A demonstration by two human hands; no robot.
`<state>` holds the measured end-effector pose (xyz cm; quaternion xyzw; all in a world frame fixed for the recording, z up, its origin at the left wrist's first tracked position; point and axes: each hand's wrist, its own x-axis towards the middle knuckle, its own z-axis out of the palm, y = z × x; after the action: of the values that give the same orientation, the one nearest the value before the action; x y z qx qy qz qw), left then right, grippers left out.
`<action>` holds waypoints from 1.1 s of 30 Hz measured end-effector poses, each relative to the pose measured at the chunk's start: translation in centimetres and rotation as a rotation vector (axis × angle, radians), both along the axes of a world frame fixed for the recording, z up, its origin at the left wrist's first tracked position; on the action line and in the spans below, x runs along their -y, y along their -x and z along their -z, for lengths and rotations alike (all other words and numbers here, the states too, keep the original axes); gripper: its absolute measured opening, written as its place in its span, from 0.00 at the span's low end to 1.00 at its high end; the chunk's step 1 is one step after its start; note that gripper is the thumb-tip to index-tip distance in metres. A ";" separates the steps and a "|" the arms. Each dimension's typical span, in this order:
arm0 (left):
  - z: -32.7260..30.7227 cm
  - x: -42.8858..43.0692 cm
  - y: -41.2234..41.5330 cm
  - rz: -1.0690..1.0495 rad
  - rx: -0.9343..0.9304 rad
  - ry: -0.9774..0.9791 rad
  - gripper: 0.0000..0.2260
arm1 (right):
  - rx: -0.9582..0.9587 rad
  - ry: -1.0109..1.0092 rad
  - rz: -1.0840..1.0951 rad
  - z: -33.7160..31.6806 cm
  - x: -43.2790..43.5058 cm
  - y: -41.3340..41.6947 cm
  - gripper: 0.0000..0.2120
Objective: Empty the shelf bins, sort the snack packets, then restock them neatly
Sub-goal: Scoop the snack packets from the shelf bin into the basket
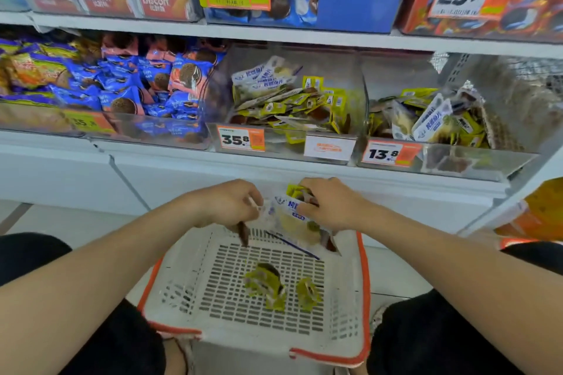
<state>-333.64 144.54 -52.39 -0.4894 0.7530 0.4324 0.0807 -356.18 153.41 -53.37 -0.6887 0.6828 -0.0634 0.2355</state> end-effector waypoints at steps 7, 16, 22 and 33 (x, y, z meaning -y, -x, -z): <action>-1.3 2.4 1.5 0.186 0.051 0.544 0.12 | -0.319 -0.407 -0.250 -3.9 1.0 -0.8 0.29; -6.5 8.0 5.6 -0.112 -0.004 0.868 0.17 | -0.002 0.497 0.262 -10.2 9.4 3.6 0.03; -5.4 12.5 7.5 -0.078 0.248 0.516 0.25 | -0.089 0.019 0.179 -6.8 15.7 6.6 0.50; -6.6 15.7 10.8 0.206 0.402 0.188 0.24 | -0.350 -0.192 0.095 -2.0 21.0 4.8 0.60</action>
<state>-344.46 128.89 -45.78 -0.4916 0.8047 0.2435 0.2267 -361.02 132.45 -51.35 -0.6306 0.7479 0.1114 0.1746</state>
